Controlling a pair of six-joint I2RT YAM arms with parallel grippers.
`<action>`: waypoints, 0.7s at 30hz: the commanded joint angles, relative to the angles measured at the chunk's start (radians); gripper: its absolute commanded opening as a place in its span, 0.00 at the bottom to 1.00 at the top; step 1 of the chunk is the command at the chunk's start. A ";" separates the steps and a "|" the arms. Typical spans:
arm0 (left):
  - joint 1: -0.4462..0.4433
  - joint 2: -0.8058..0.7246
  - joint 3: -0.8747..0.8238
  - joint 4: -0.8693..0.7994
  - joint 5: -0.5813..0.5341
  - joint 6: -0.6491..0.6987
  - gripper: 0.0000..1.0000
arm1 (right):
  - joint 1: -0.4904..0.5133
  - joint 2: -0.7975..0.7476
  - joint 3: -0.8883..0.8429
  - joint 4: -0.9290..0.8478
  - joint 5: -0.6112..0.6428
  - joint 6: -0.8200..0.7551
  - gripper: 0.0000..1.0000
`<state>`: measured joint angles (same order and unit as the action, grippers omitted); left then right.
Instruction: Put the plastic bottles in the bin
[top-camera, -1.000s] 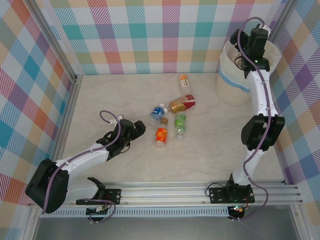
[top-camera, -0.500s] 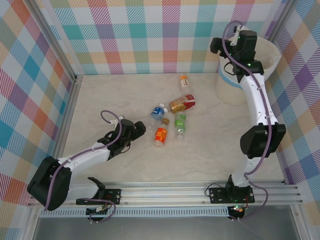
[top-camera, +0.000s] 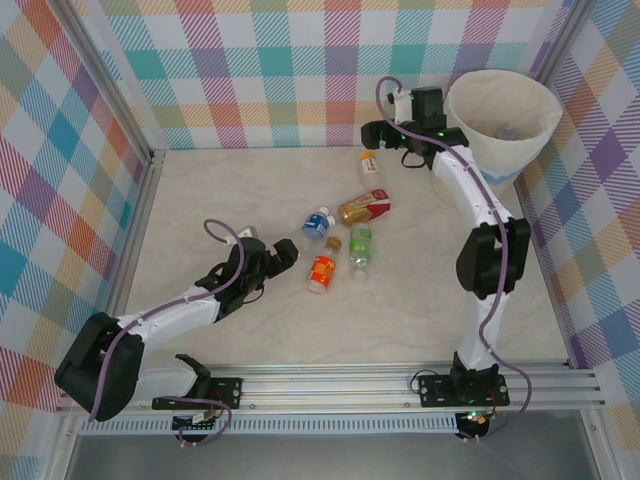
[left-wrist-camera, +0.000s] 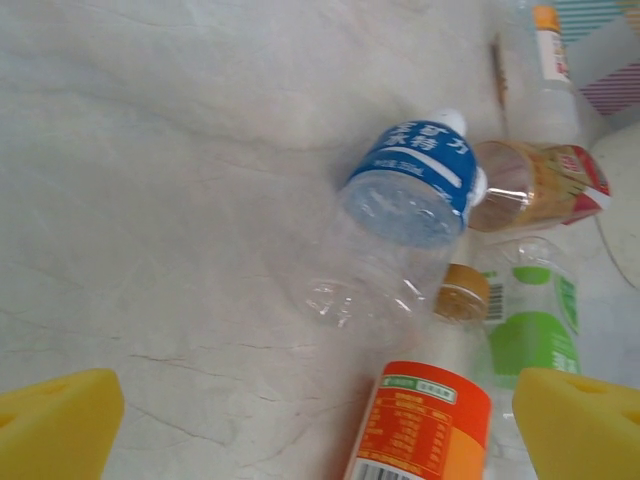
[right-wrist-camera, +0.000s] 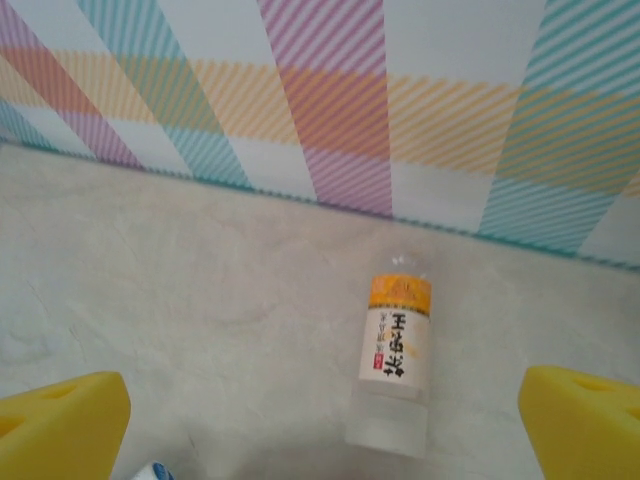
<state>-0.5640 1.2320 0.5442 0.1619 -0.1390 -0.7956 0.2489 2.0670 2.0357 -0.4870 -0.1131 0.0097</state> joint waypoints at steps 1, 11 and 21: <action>0.013 -0.041 0.000 0.075 0.064 0.084 1.00 | 0.027 0.103 0.104 -0.126 0.038 -0.027 1.00; 0.013 -0.055 -0.003 0.034 0.006 0.073 1.00 | 0.041 0.395 0.400 -0.322 0.159 -0.015 1.00; 0.013 -0.057 -0.012 0.011 -0.028 0.053 1.00 | 0.042 0.562 0.546 -0.358 0.219 0.022 0.98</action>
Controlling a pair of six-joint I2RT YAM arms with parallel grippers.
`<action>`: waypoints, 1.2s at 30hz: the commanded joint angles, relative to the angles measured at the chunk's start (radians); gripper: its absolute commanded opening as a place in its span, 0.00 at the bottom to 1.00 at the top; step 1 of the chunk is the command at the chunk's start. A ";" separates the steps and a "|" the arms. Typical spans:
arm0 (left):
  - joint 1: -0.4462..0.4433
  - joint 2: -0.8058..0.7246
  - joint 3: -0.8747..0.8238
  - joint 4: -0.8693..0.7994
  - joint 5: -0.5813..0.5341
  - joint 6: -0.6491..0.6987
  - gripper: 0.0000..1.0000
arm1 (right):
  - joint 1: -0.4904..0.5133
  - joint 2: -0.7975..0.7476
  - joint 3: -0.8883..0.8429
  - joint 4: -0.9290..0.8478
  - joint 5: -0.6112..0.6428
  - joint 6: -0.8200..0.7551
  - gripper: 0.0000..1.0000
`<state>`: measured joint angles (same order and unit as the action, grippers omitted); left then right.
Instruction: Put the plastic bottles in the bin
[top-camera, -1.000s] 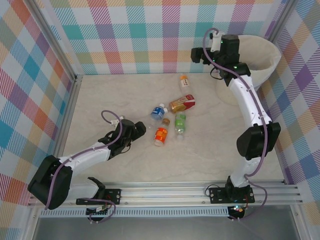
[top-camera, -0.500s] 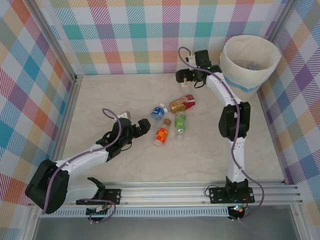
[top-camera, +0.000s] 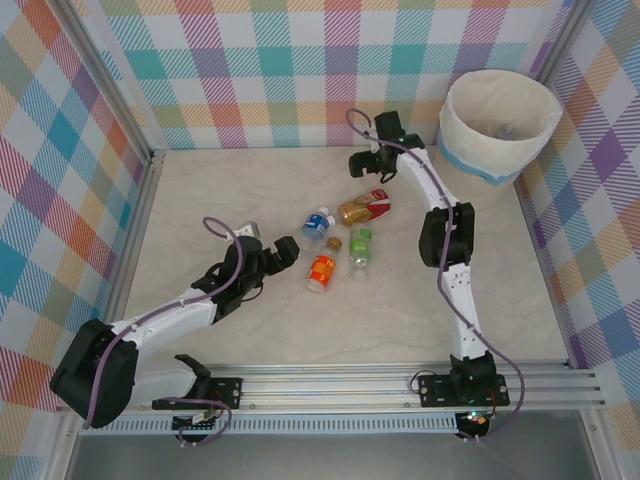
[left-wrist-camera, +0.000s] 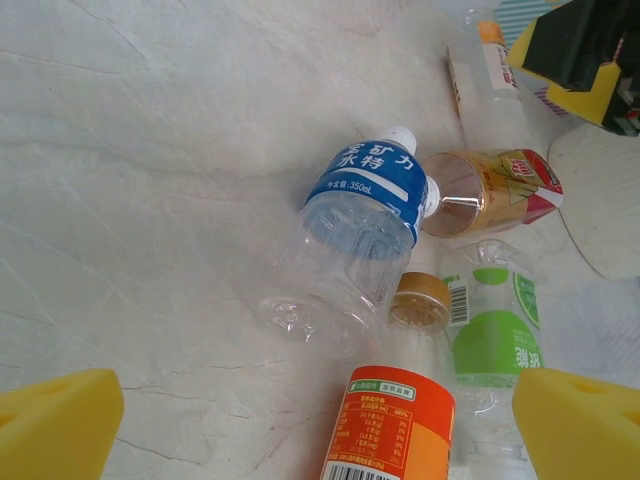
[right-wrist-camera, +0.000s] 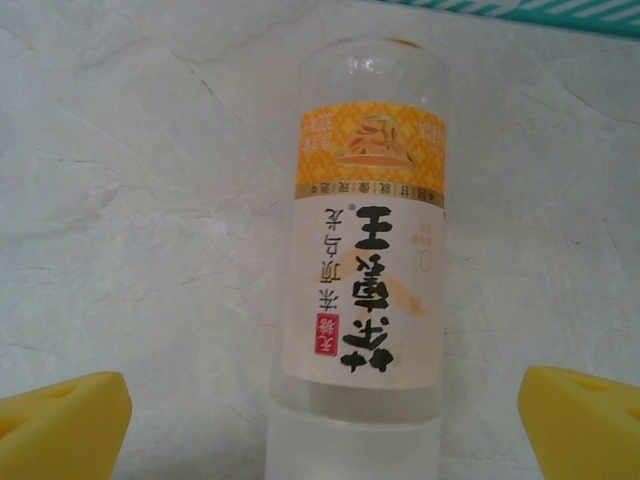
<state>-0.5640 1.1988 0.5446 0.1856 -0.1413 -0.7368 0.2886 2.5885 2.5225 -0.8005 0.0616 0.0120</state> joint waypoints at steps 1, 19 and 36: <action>0.013 -0.023 -0.014 -0.014 -0.029 -0.008 1.00 | 0.003 0.057 0.076 -0.053 0.055 0.022 0.98; 0.013 -0.046 -0.032 -0.036 -0.050 -0.033 1.00 | 0.002 0.131 0.089 0.032 0.066 0.063 0.66; 0.013 -0.032 -0.031 -0.011 -0.028 -0.027 1.00 | 0.002 -0.416 -0.641 0.579 0.078 0.030 0.50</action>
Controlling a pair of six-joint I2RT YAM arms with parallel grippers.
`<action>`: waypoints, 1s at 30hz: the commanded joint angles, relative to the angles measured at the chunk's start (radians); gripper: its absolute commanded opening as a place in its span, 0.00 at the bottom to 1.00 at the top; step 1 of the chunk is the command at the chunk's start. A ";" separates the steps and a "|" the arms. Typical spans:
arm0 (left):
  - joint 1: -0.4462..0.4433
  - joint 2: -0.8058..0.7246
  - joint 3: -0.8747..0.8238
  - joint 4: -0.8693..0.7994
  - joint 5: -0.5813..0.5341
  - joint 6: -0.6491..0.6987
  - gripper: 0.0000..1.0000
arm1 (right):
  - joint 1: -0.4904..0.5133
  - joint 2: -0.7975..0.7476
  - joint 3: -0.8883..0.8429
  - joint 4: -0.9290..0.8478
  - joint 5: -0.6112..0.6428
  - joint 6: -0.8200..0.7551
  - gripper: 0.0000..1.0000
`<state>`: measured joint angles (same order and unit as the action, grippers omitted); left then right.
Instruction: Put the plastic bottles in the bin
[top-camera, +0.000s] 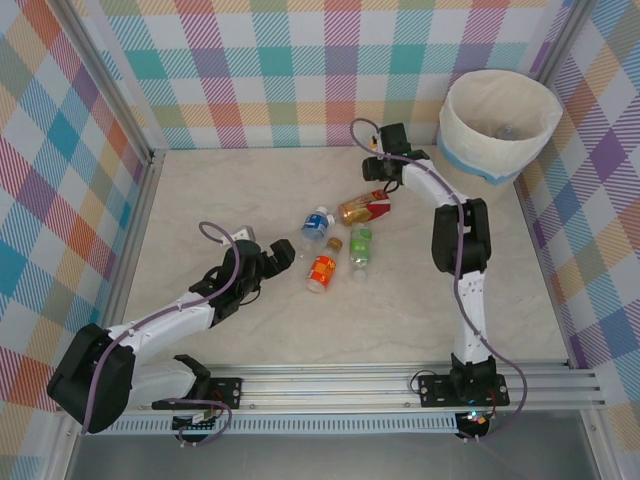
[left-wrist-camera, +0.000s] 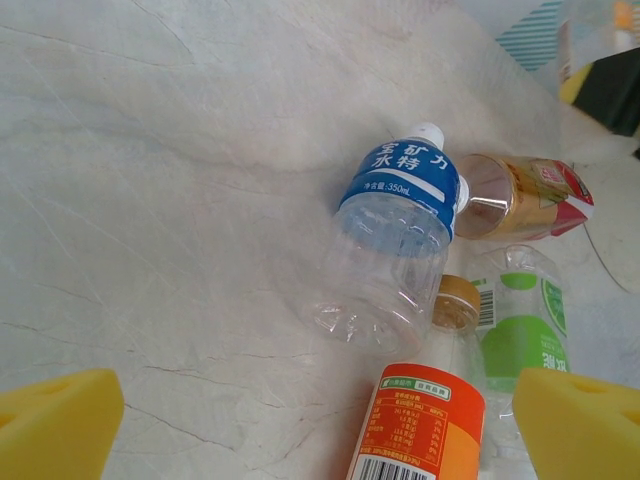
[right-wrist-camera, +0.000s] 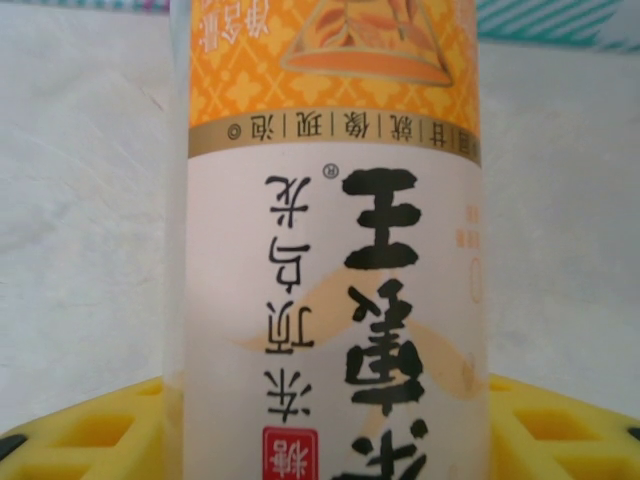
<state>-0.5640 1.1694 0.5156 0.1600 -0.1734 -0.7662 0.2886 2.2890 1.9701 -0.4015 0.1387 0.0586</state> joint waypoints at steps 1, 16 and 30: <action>0.013 0.000 -0.002 0.017 0.005 0.002 1.00 | 0.002 -0.162 -0.151 0.232 0.000 -0.016 0.50; 0.013 0.071 0.043 0.044 0.052 0.005 1.00 | -0.001 -0.684 -0.648 0.628 0.056 -0.116 0.47; 0.013 0.090 0.049 0.052 0.058 -0.016 1.00 | -0.193 -0.680 -0.496 0.723 0.306 -0.370 0.47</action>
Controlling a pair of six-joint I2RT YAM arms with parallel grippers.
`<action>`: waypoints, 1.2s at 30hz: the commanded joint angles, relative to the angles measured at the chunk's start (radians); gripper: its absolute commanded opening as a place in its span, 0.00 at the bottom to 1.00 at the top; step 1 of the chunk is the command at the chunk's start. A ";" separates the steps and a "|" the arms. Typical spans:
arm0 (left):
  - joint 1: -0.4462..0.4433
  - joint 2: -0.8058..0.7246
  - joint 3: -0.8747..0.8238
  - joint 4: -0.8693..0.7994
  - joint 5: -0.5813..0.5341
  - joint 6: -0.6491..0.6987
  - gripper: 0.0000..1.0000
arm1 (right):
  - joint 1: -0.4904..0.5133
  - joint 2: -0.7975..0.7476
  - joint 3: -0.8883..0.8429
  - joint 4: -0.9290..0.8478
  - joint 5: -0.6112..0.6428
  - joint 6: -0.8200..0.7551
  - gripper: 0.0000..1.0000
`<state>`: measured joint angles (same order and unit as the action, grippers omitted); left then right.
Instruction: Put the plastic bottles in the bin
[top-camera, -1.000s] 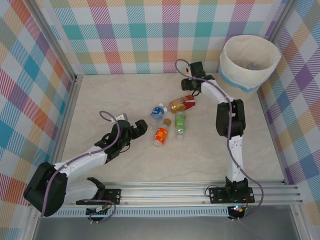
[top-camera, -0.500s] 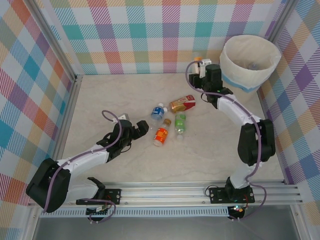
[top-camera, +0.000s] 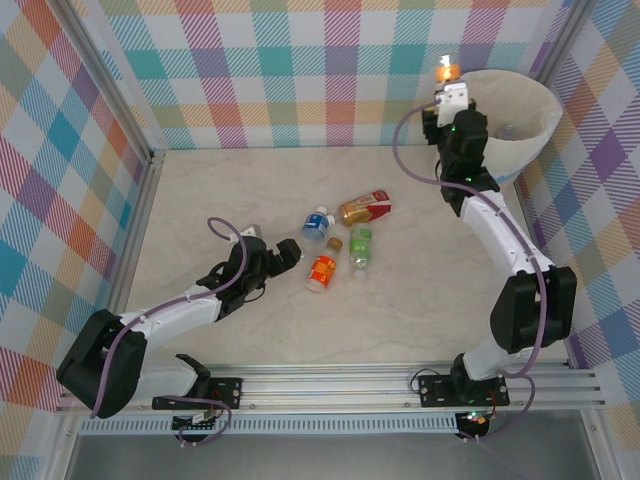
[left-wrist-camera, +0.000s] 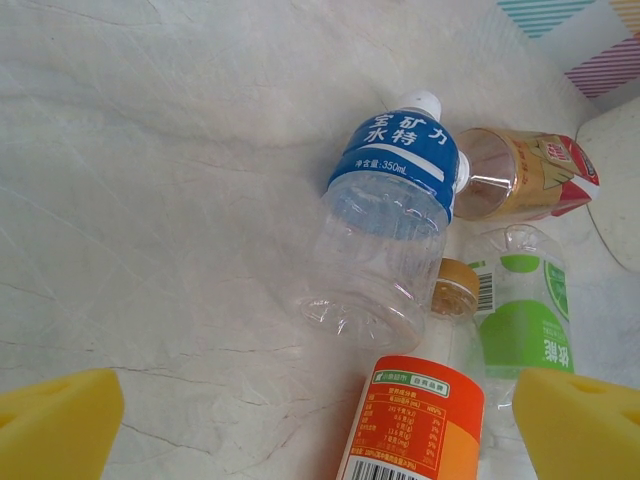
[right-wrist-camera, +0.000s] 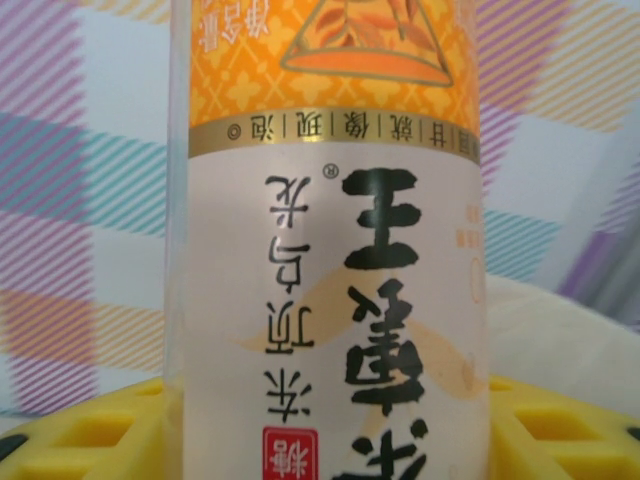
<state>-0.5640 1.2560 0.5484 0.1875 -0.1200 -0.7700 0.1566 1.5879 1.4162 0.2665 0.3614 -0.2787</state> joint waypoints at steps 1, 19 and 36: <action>0.013 0.000 0.013 0.027 0.005 -0.016 1.00 | -0.090 0.029 0.069 0.040 0.082 -0.005 0.47; 0.013 -0.053 0.001 -0.010 -0.019 -0.026 1.00 | -0.308 0.271 0.354 -0.208 0.061 0.160 0.56; 0.013 -0.014 0.031 -0.038 0.014 -0.030 1.00 | -0.308 0.232 0.405 -0.337 0.161 0.273 0.89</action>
<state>-0.5640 1.2324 0.5491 0.1699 -0.1196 -0.7963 -0.1493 1.8931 1.8458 -0.0776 0.5266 -0.0460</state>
